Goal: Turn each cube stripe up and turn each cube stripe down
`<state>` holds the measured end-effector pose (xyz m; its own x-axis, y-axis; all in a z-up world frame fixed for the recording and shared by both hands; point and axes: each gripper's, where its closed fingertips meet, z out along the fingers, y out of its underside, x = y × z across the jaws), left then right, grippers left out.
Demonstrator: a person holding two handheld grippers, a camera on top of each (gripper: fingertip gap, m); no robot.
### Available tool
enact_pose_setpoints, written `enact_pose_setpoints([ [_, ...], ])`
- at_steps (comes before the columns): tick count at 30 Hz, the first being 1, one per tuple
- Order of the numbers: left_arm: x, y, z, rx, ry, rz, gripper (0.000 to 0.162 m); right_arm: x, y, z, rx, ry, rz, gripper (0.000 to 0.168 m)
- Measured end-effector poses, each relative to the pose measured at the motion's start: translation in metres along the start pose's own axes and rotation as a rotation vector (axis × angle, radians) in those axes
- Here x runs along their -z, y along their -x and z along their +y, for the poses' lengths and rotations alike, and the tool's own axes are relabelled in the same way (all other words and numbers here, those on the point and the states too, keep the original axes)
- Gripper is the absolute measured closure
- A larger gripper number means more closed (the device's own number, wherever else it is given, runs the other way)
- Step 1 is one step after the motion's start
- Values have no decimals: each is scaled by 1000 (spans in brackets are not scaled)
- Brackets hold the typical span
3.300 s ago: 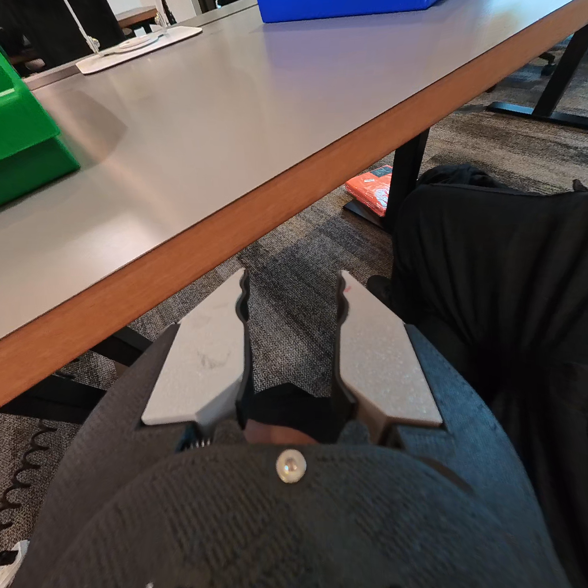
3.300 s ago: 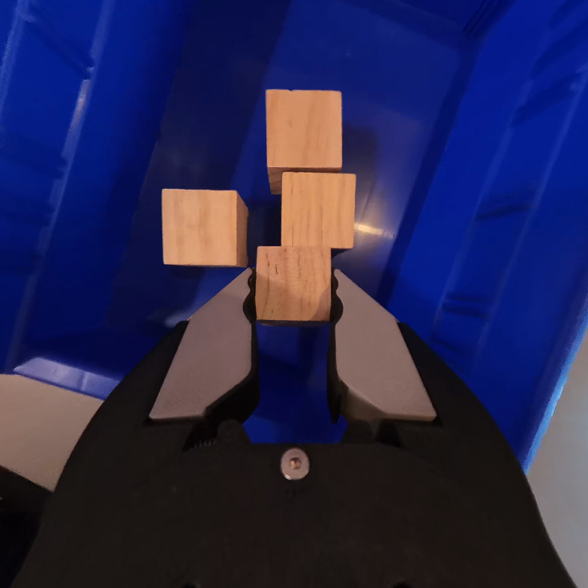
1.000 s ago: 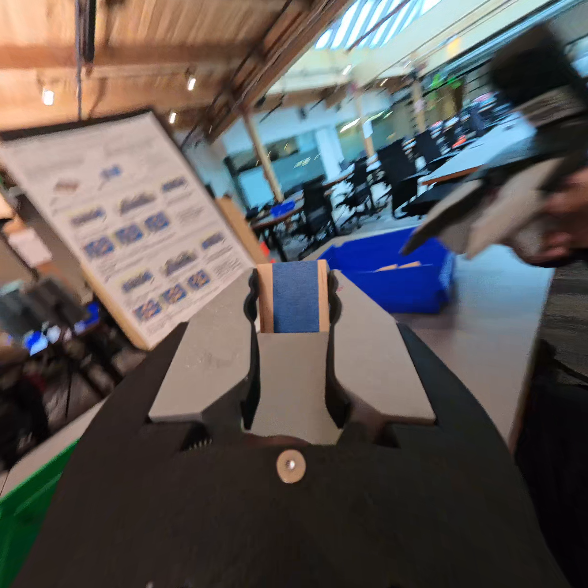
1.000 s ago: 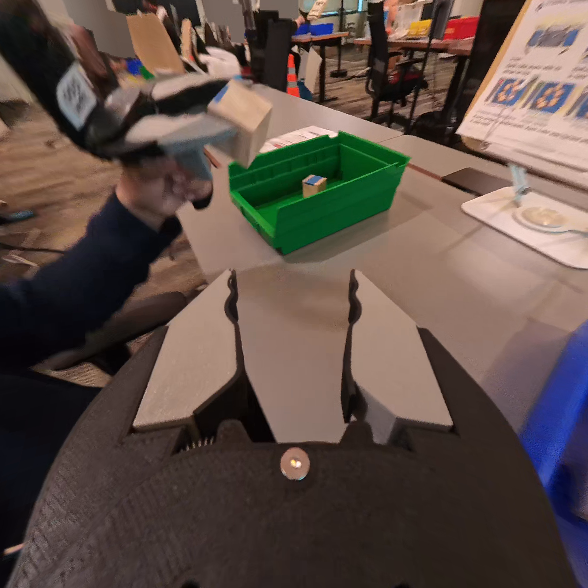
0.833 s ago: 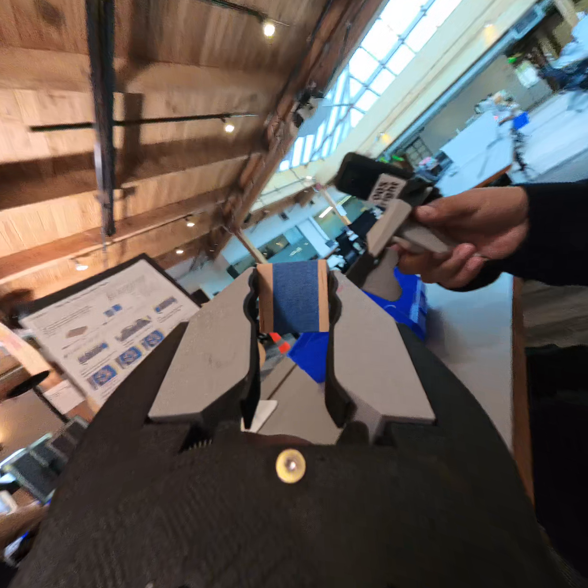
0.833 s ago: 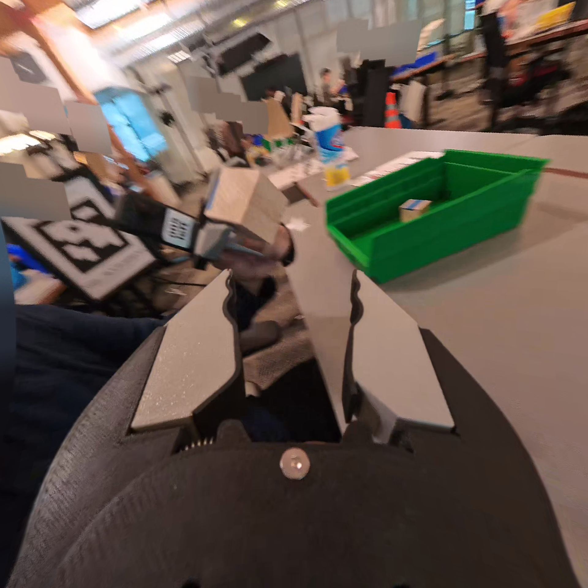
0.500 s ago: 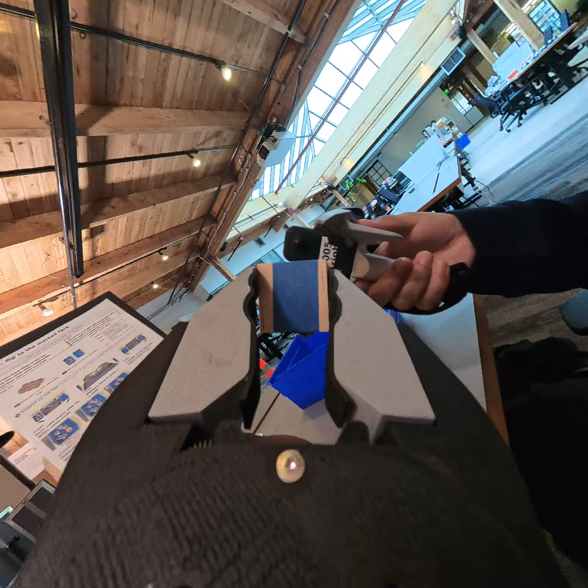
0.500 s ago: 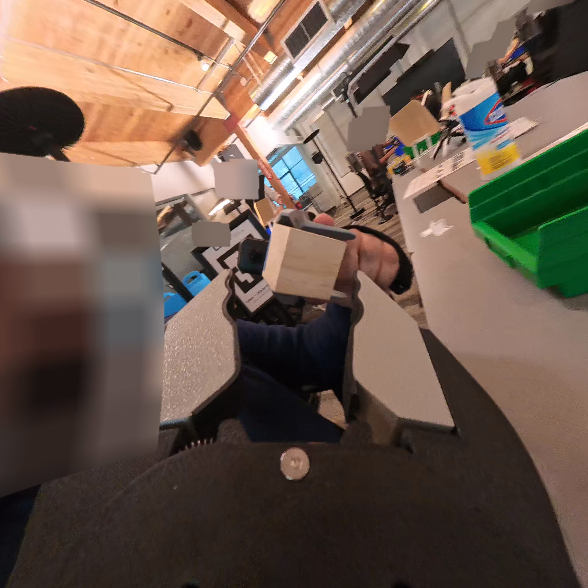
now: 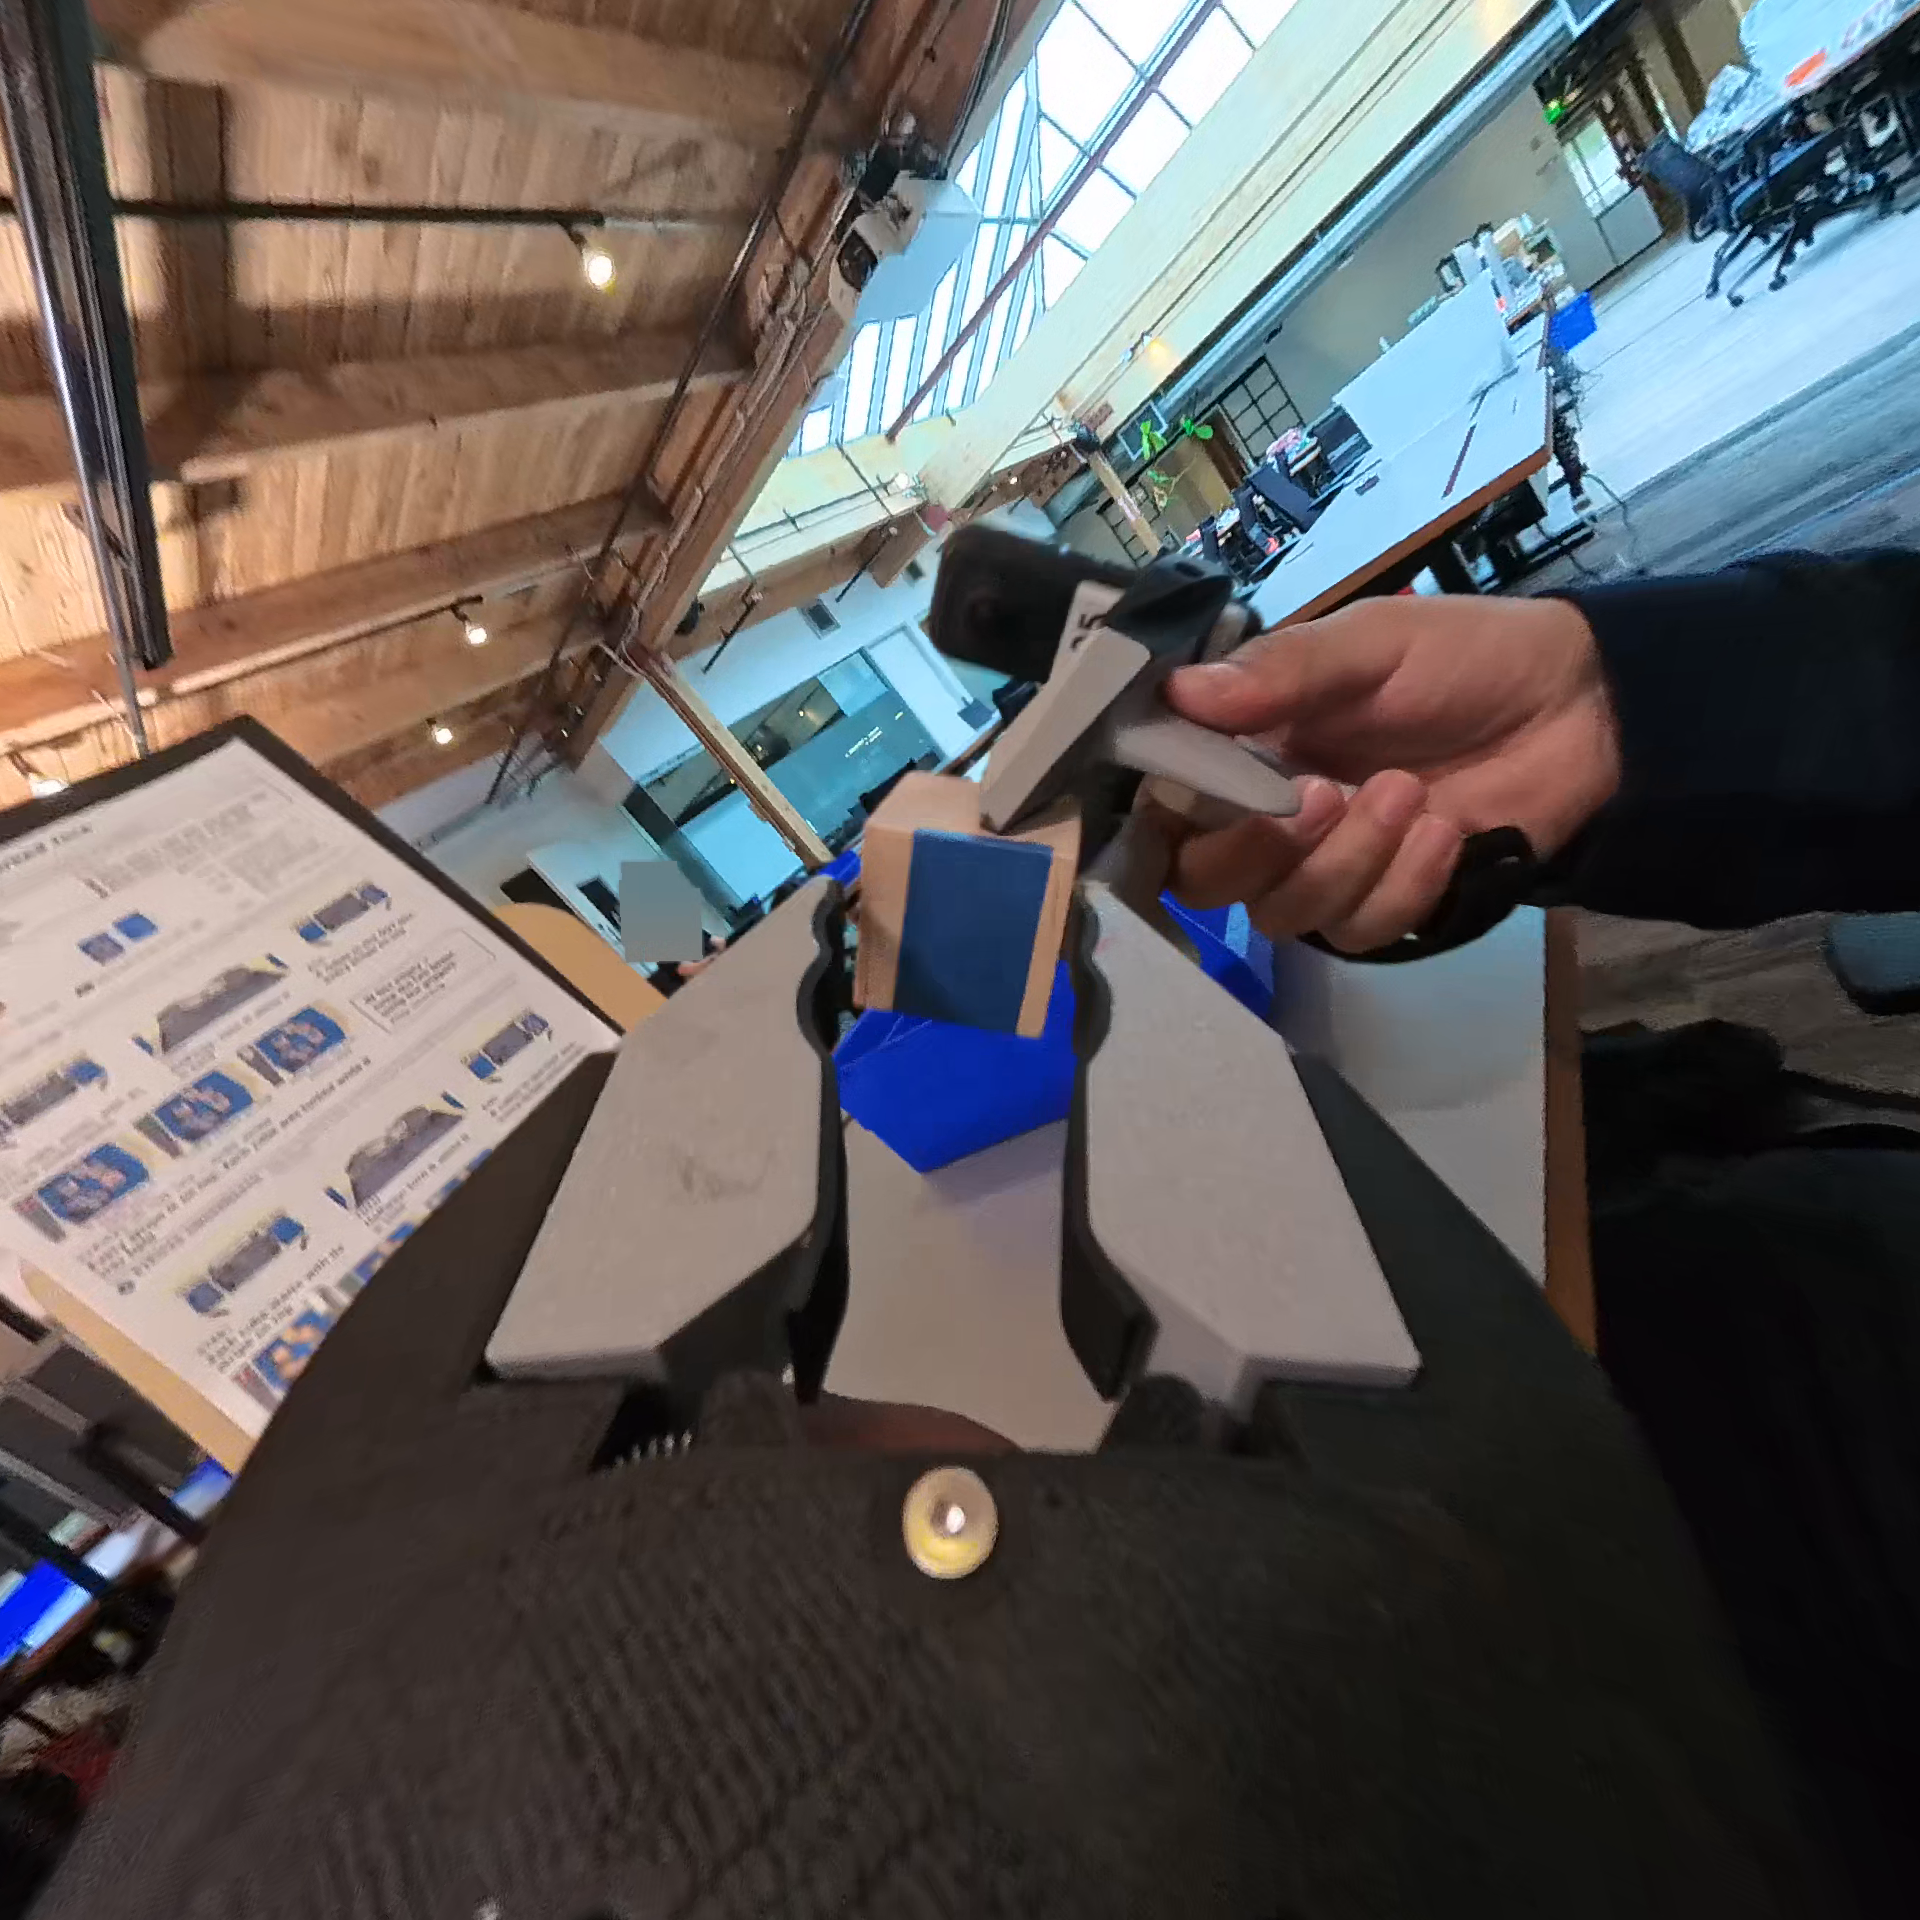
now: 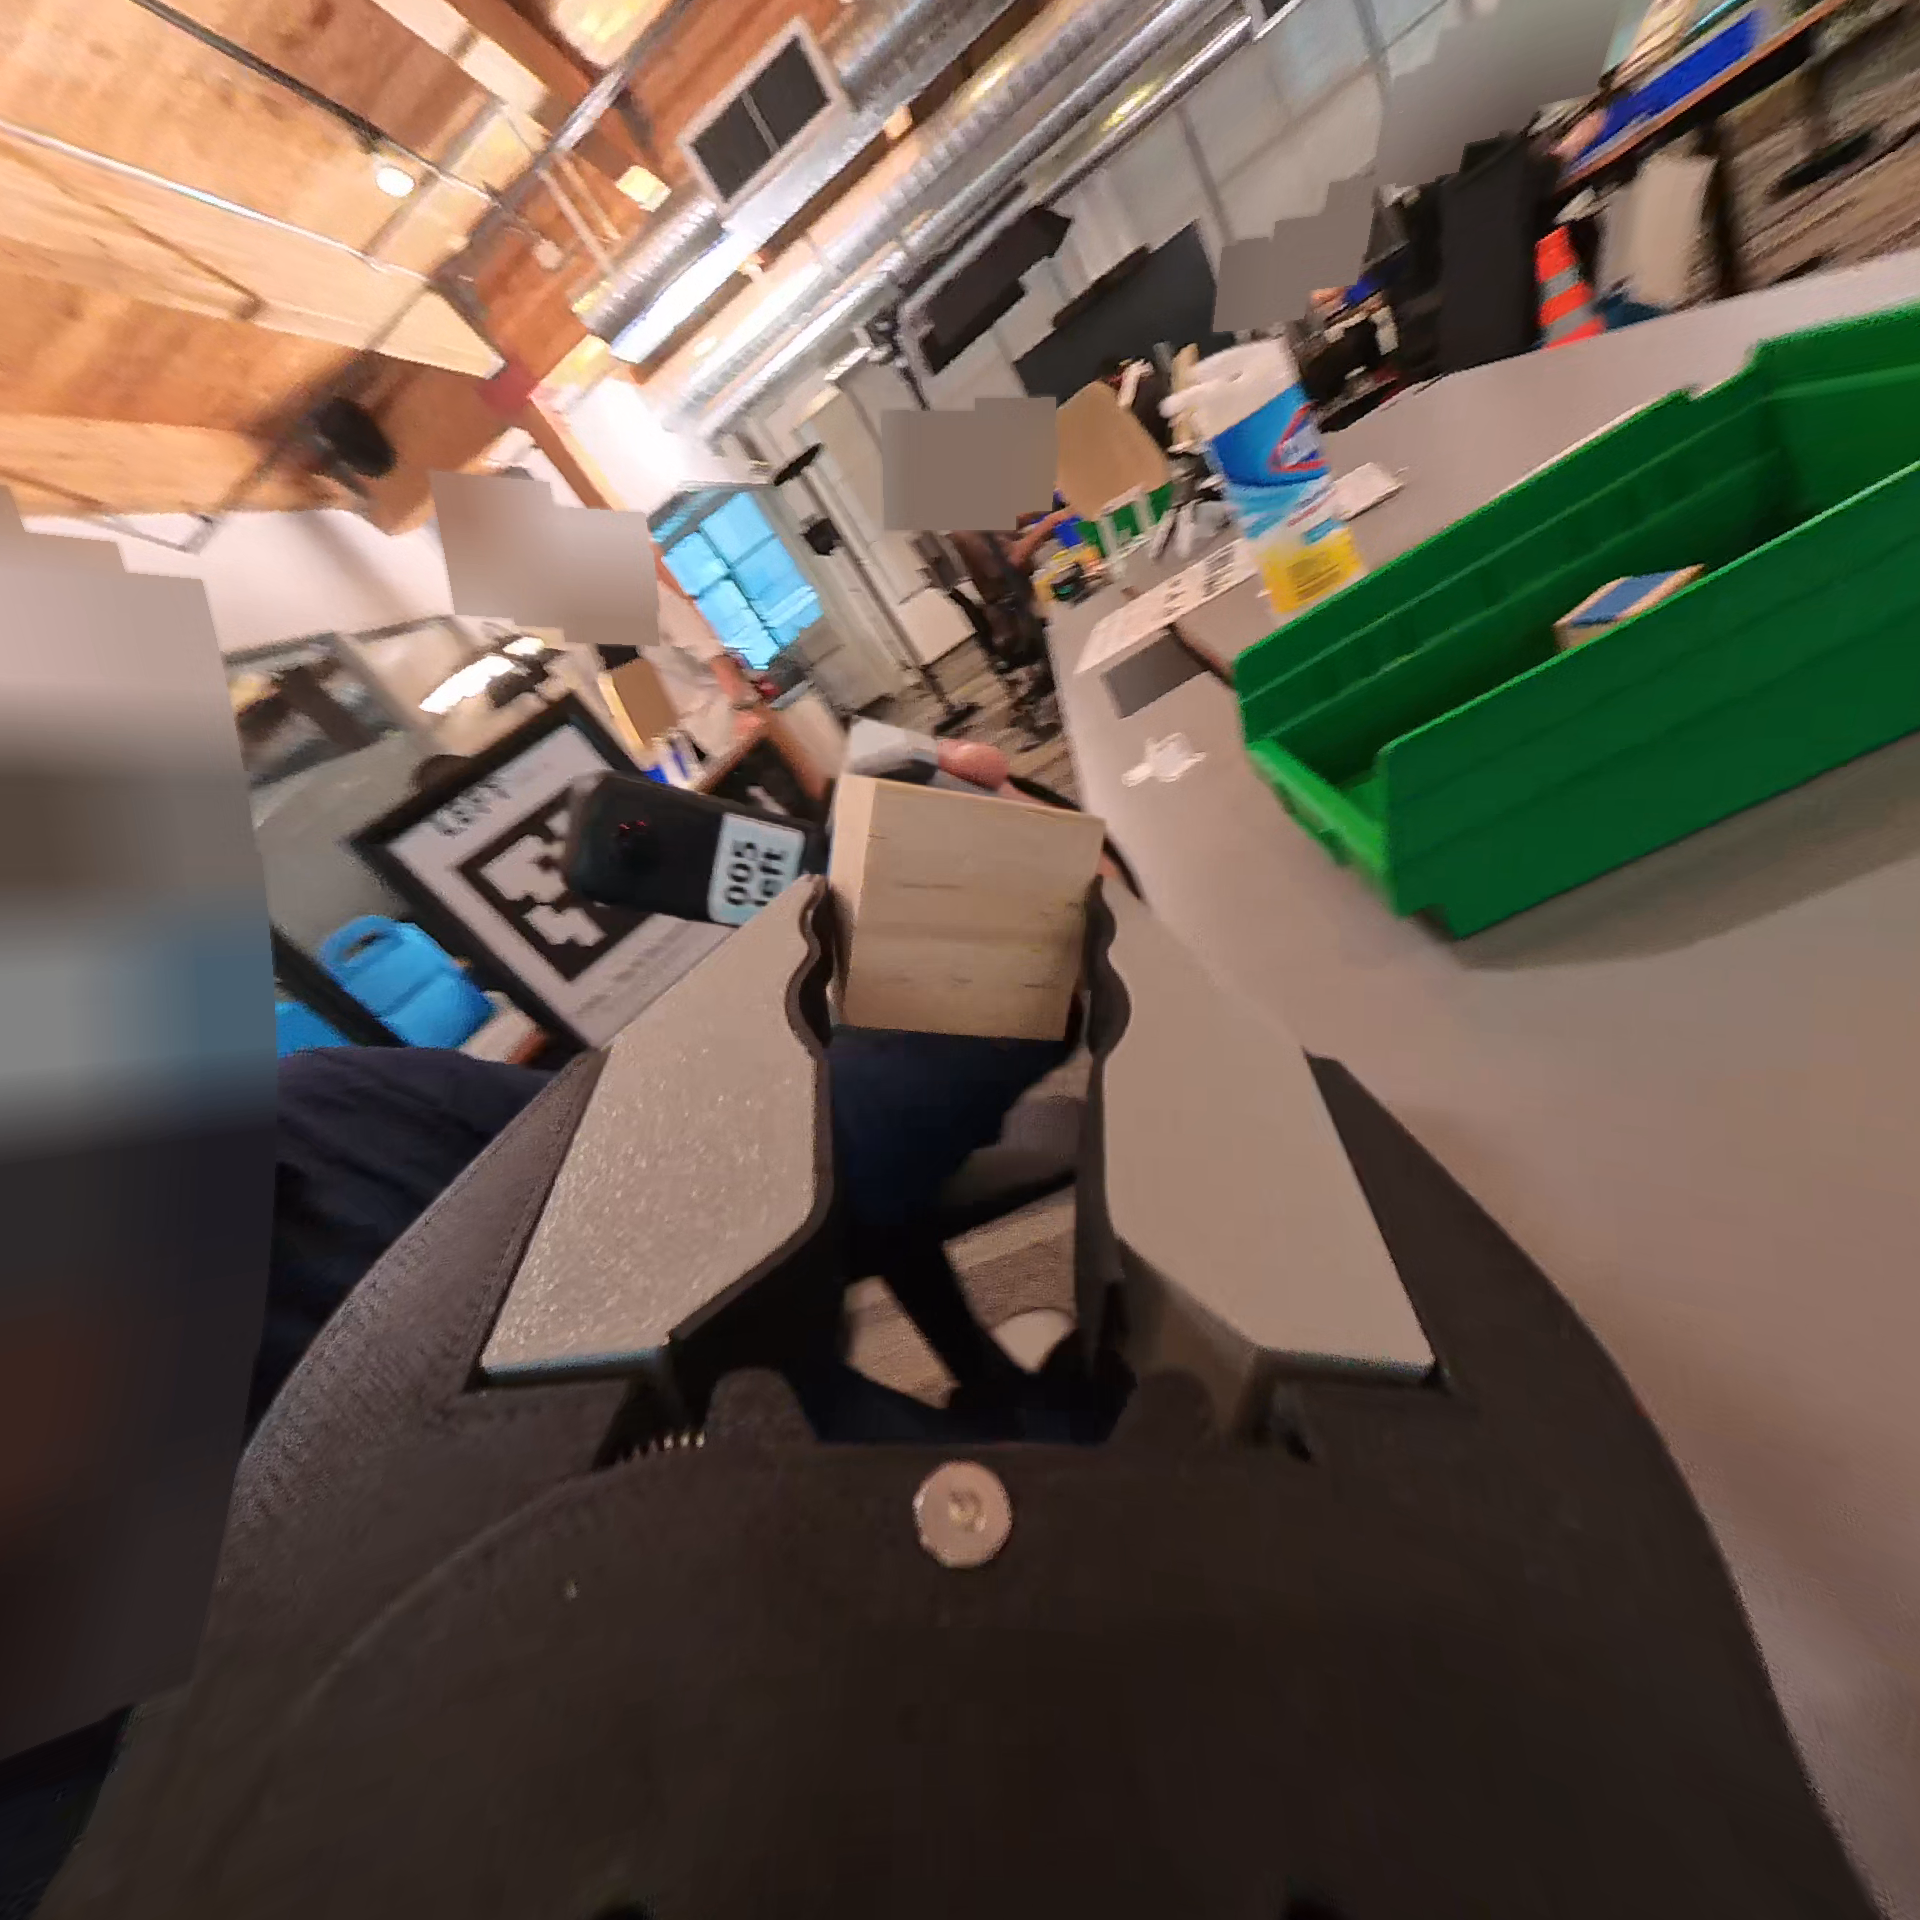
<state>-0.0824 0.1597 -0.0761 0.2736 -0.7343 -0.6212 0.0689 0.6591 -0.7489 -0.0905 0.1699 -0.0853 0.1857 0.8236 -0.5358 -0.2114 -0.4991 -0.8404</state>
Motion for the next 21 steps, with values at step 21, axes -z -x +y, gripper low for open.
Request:
enact_pose_setpoints([
  [21, 4, -39, 42, 925, 194, 481, 117, 17, -22, 47, 562, 470, 308, 122],
])
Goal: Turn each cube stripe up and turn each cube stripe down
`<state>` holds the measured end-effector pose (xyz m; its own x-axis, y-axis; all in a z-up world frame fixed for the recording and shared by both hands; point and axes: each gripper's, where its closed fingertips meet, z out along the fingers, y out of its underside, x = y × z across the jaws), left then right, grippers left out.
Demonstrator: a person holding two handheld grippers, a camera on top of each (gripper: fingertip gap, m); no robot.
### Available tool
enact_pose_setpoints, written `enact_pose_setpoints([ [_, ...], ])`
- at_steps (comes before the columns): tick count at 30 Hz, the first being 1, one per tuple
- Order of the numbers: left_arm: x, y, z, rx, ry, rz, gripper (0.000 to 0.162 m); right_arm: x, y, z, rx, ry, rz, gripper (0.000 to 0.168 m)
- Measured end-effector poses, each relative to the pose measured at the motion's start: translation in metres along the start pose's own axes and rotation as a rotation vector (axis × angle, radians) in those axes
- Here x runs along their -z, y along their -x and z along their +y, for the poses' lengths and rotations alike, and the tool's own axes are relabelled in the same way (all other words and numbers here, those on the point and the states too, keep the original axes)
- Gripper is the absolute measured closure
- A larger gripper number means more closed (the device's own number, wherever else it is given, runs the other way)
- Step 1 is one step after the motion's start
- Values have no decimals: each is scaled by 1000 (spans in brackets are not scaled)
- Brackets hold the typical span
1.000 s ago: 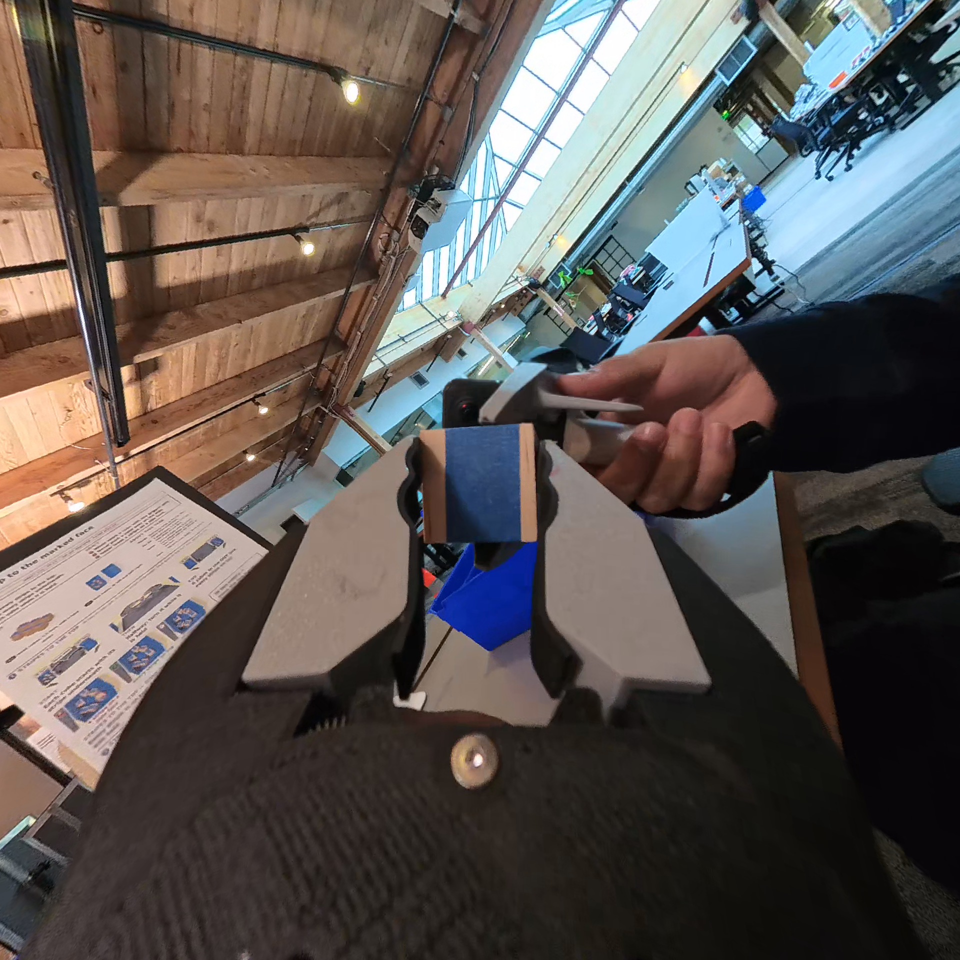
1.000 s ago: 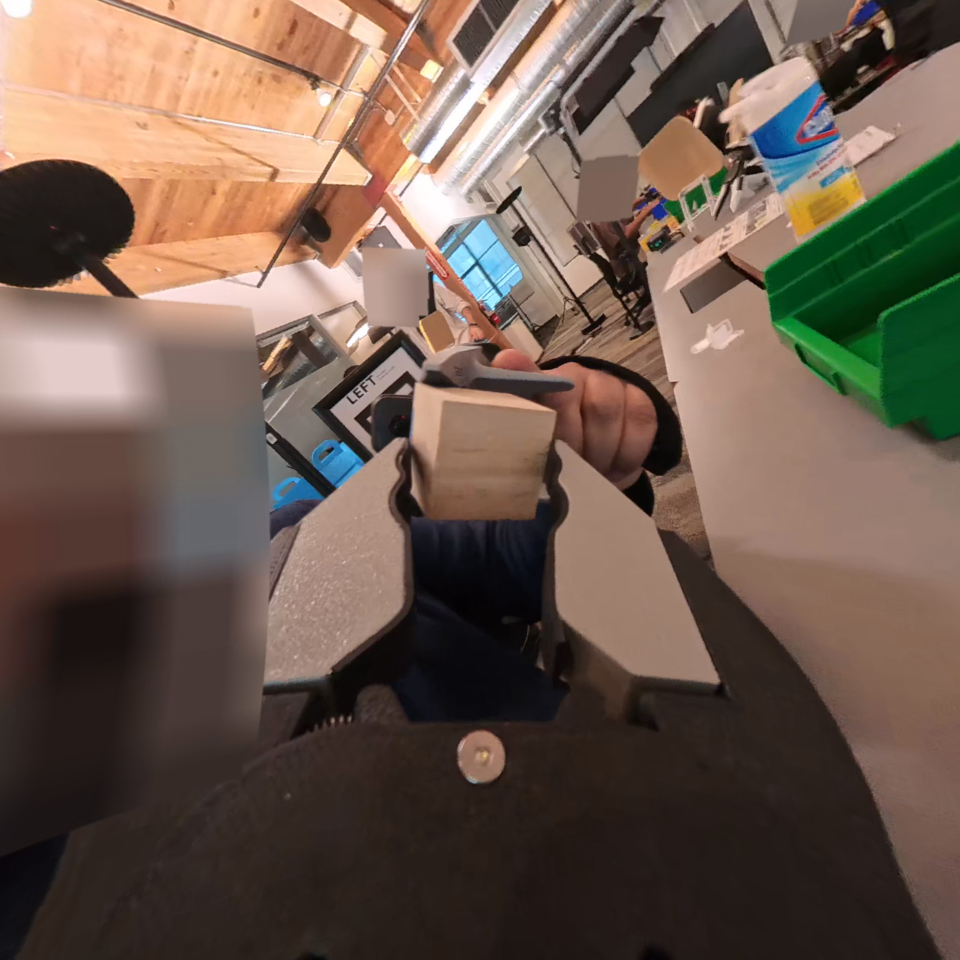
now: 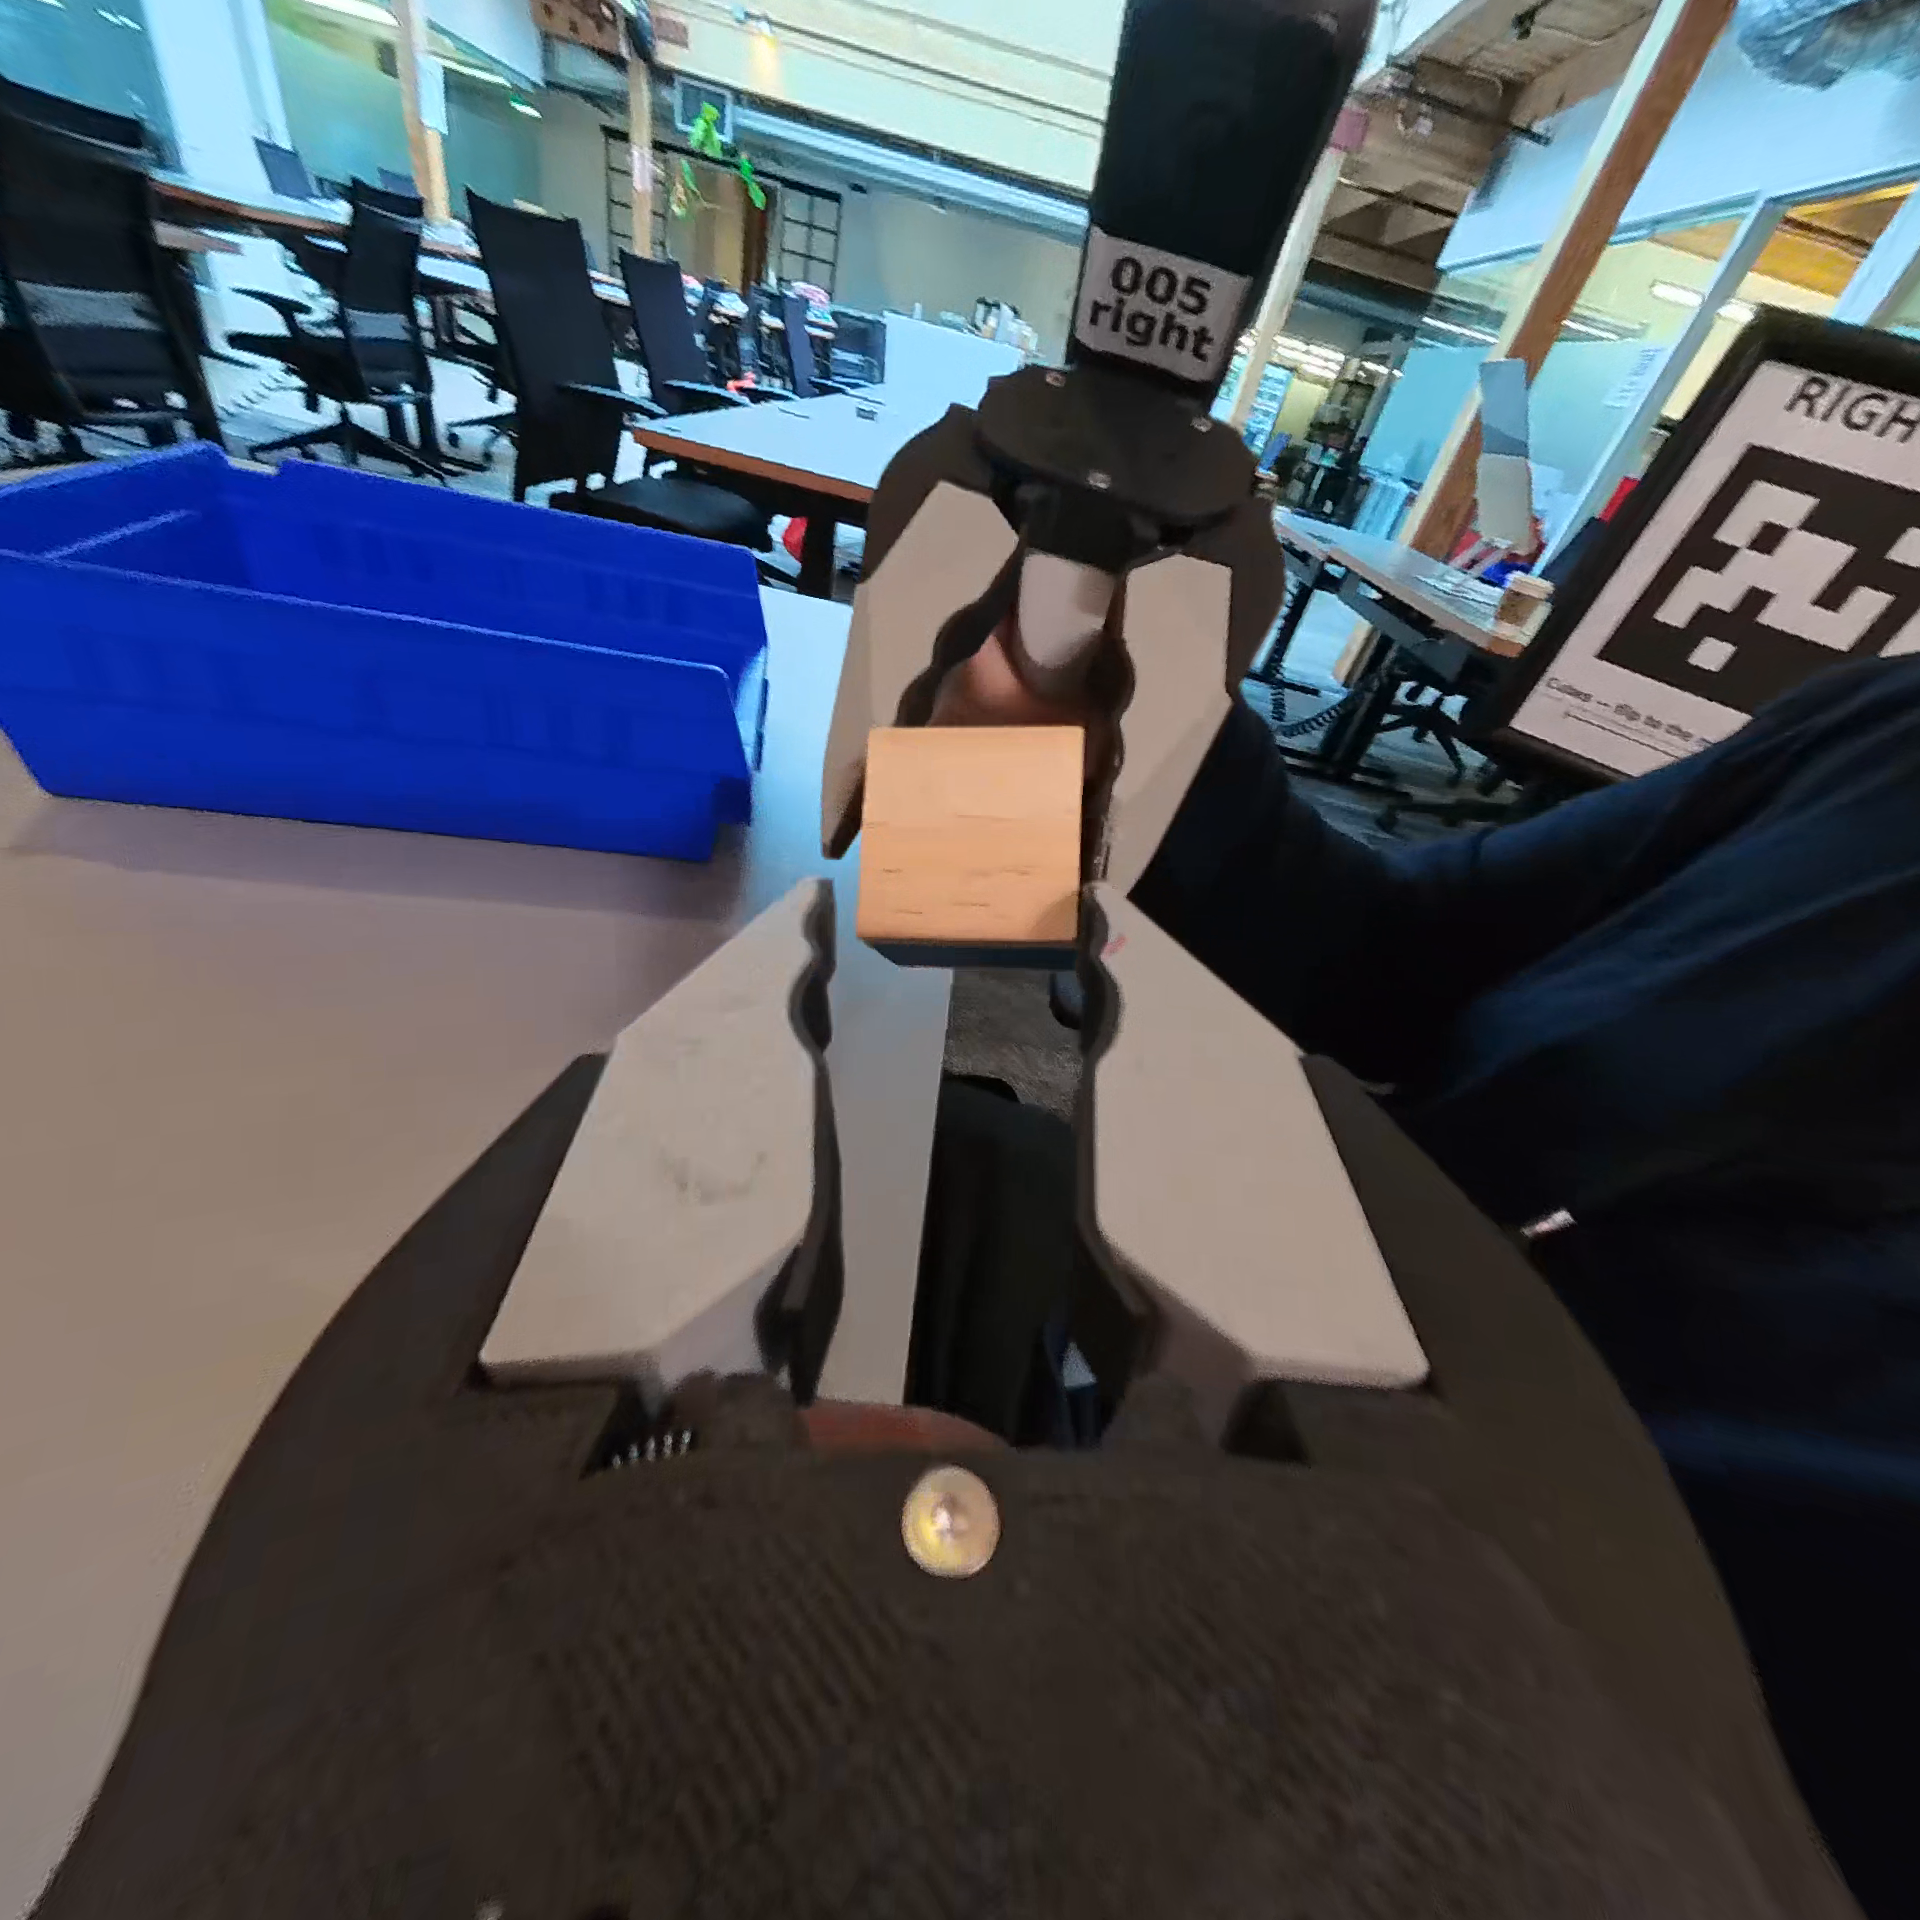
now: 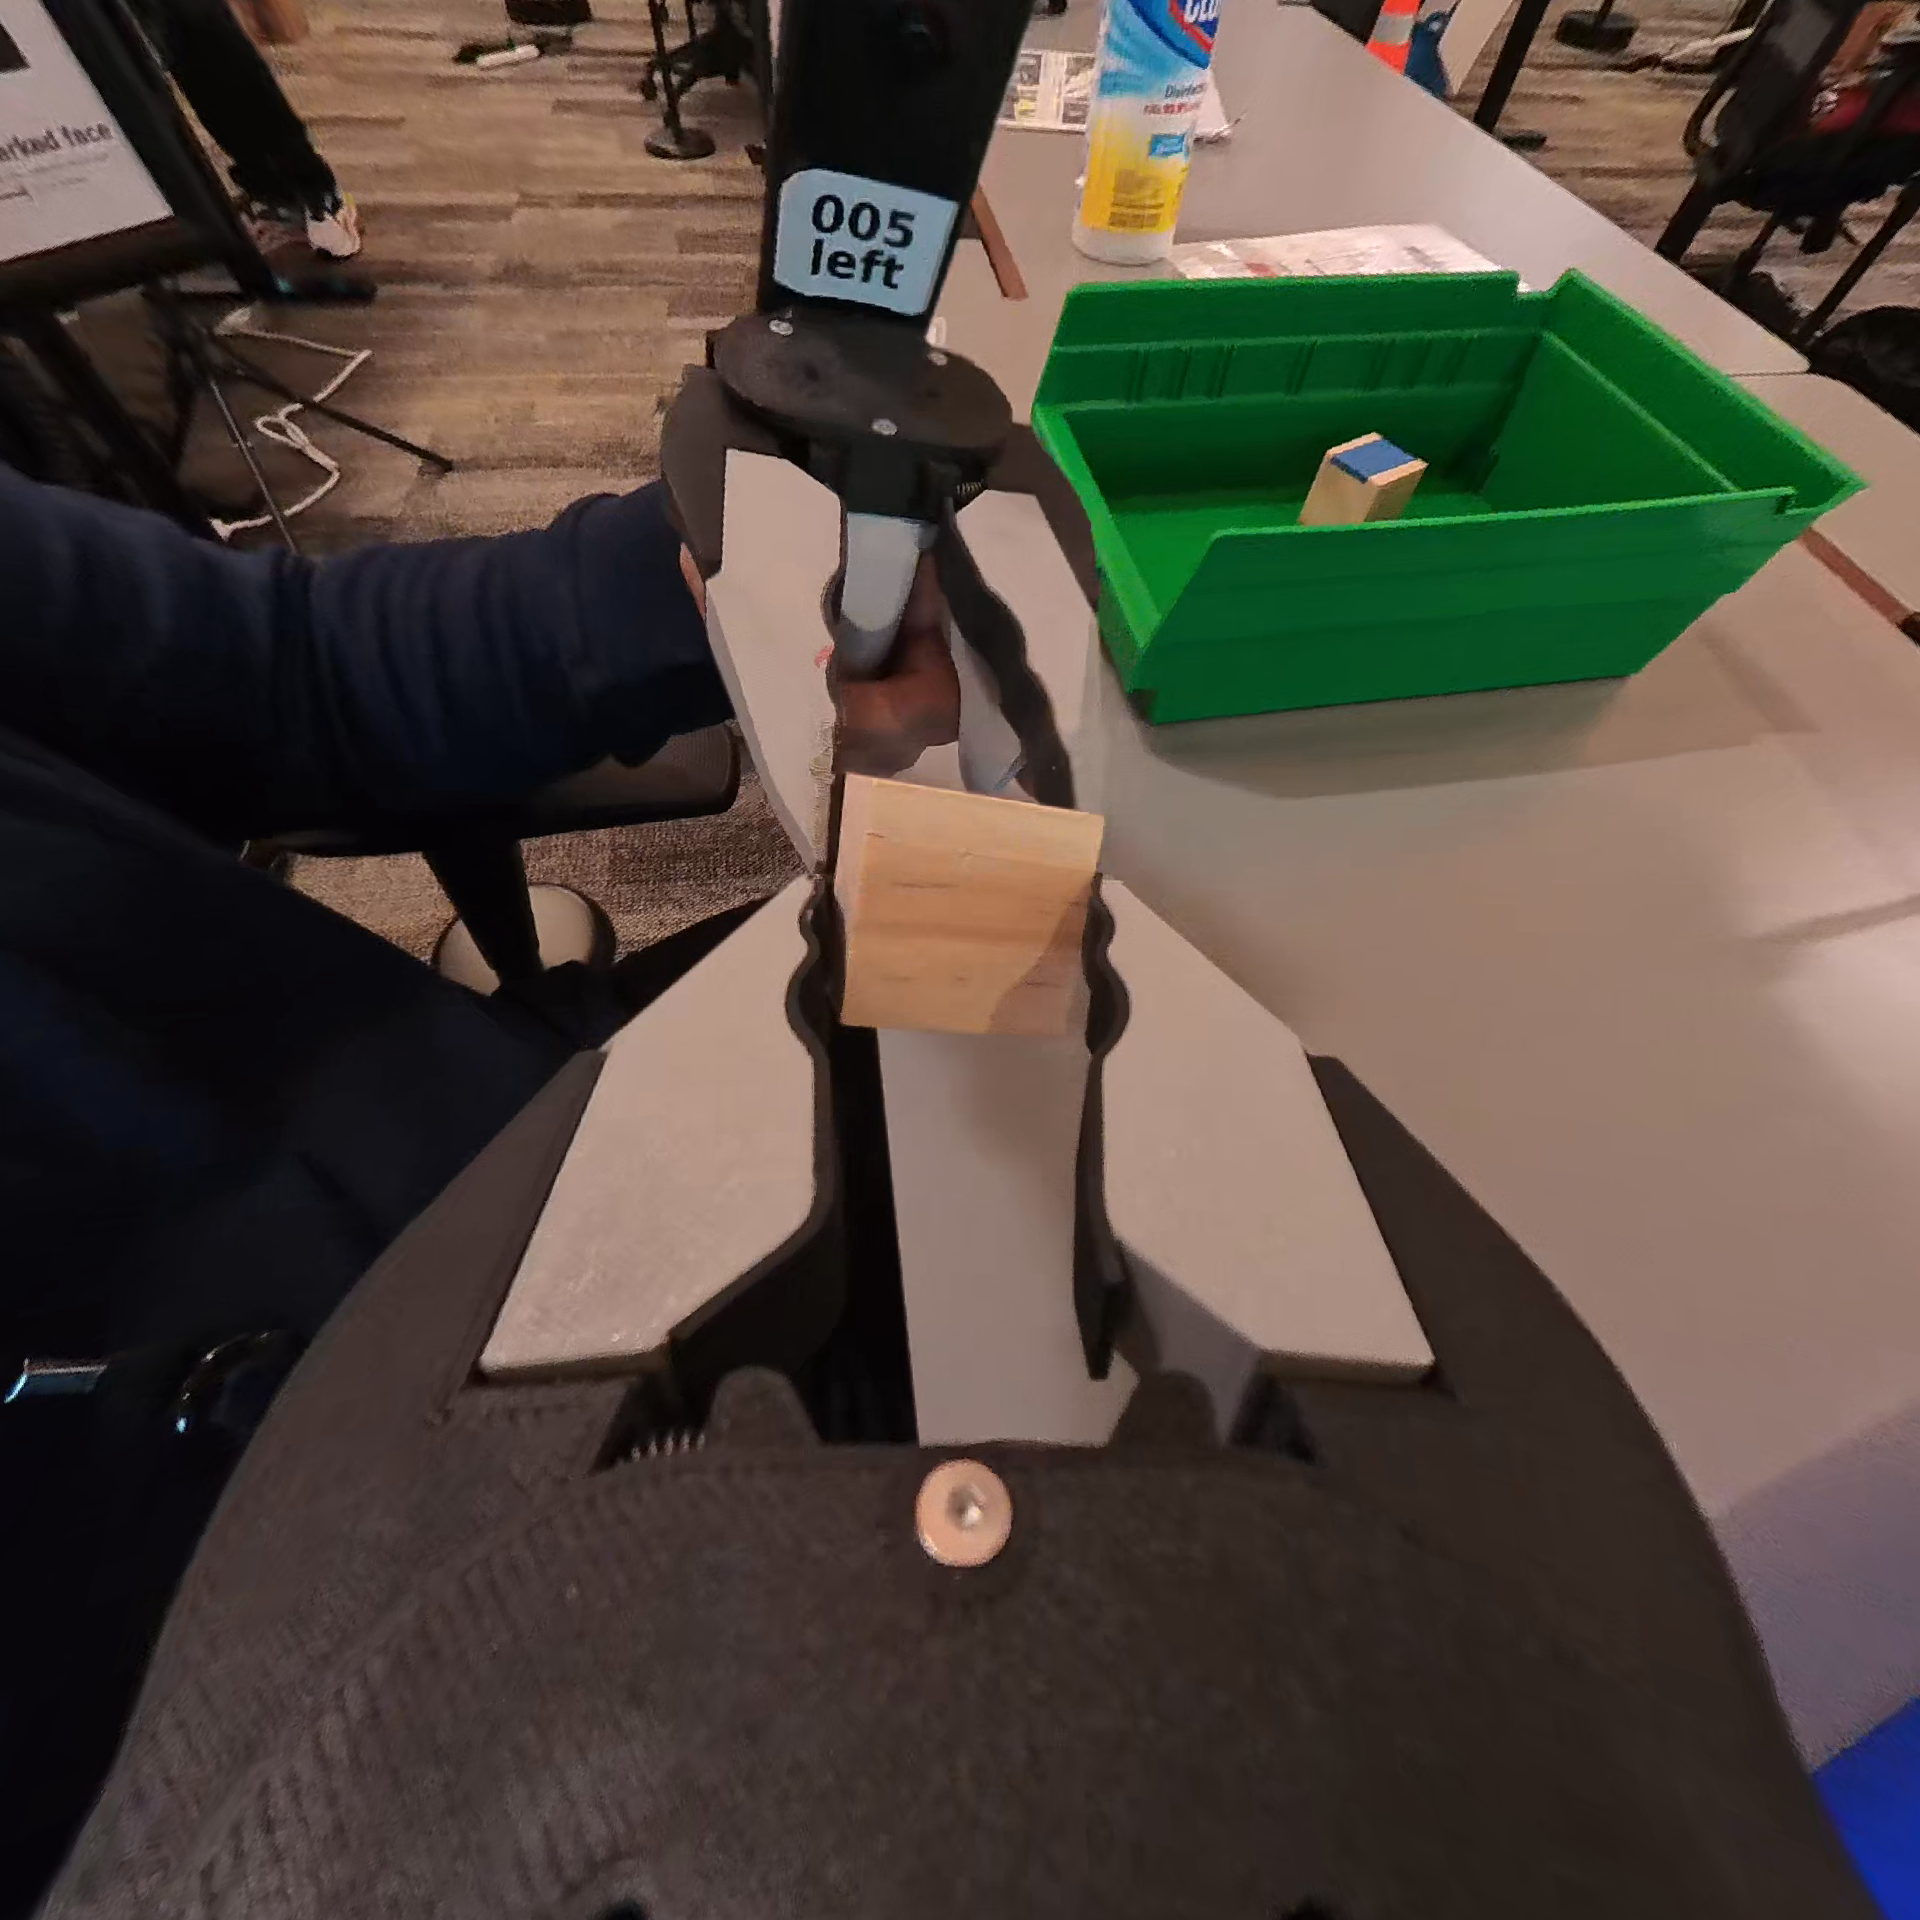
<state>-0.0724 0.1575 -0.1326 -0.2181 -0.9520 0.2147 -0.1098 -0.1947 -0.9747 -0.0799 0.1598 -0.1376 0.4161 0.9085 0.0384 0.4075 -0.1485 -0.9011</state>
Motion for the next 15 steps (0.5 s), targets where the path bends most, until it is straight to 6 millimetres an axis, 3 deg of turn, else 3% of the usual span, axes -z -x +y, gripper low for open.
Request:
enact_pose_setpoints([
  [7, 0, -3, 7, -6, 31, 38, 121, -3, 2, 6, 7, 36, -6, 122],
  [15, 6, -3, -12, -15, -37, 20, 121, 9, 0, -10, -70, -96, -53, 125],
])
